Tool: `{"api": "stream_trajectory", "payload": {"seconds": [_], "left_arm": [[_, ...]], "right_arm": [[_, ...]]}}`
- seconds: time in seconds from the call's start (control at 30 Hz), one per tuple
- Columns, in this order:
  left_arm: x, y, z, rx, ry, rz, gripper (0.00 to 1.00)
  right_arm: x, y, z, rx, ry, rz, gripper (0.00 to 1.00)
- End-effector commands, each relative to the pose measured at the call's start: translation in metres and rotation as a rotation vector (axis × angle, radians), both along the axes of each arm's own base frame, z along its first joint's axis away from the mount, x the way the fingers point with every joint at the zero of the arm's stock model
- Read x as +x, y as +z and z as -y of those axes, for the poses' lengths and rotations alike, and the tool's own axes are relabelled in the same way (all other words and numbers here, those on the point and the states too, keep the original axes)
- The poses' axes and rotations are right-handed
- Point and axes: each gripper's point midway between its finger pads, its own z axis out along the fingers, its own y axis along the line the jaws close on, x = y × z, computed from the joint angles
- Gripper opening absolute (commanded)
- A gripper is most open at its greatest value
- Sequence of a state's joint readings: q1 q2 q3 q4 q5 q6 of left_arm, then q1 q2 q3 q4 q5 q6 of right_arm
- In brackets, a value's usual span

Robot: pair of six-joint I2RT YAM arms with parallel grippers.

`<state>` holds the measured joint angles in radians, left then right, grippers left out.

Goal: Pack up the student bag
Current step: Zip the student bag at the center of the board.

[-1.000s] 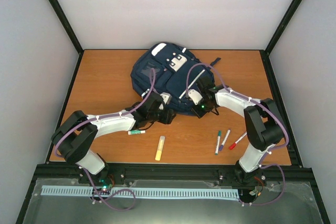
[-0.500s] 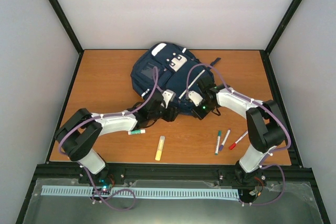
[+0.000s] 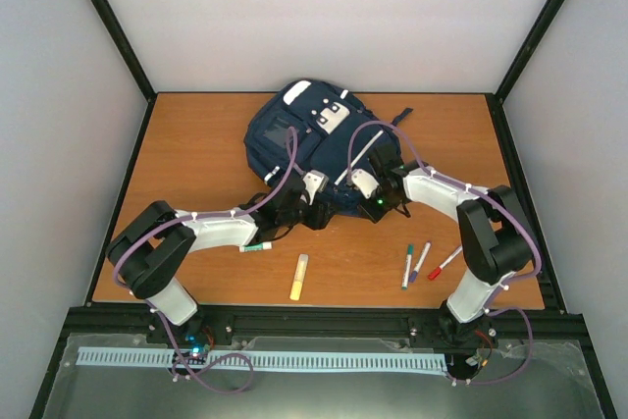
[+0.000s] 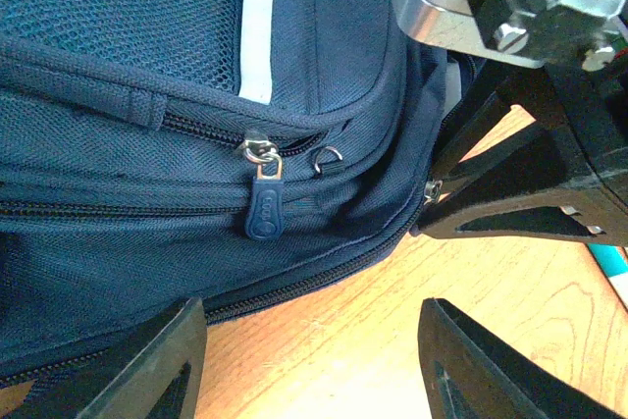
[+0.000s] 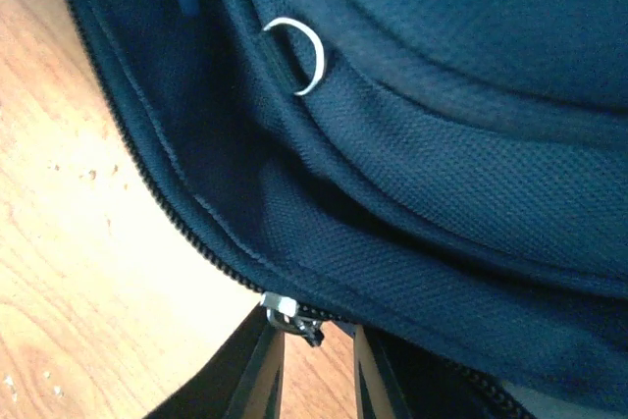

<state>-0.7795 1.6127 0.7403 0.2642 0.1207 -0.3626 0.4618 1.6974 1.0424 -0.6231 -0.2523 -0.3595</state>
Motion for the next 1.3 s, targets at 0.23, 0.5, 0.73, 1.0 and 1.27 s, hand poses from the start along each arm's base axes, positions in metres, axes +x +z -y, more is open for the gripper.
{"api": "stream_trajectory", "payload": {"seconds": [0.23, 0.5, 0.73, 1.0, 1.27], "left_arm": [[0.006, 0.015, 0.000, -0.043, 0.020, 0.046, 0.61], [0.005, 0.014, 0.000, -0.049, 0.023, 0.040, 0.61], [0.003, 0.014, -0.003, -0.043, 0.026, 0.040, 0.61], [-0.006, 0.028, -0.012, -0.028, -0.038, 0.170, 0.59], [-0.017, 0.038, 0.006, -0.067, -0.191, 0.265, 0.57]], "right_arm": [[0.019, 0.018, 0.015, -0.078, -0.048, 0.153, 0.16], [0.012, 0.008, 0.007, -0.037, -0.024, 0.100, 0.16], [0.008, 0.010, 0.005, -0.023, -0.011, 0.090, 0.08], [-0.026, 0.035, -0.001, 0.028, 0.083, -0.038, 0.03], [-0.044, 0.039, -0.008, 0.061, 0.133, -0.158, 0.03]]}}
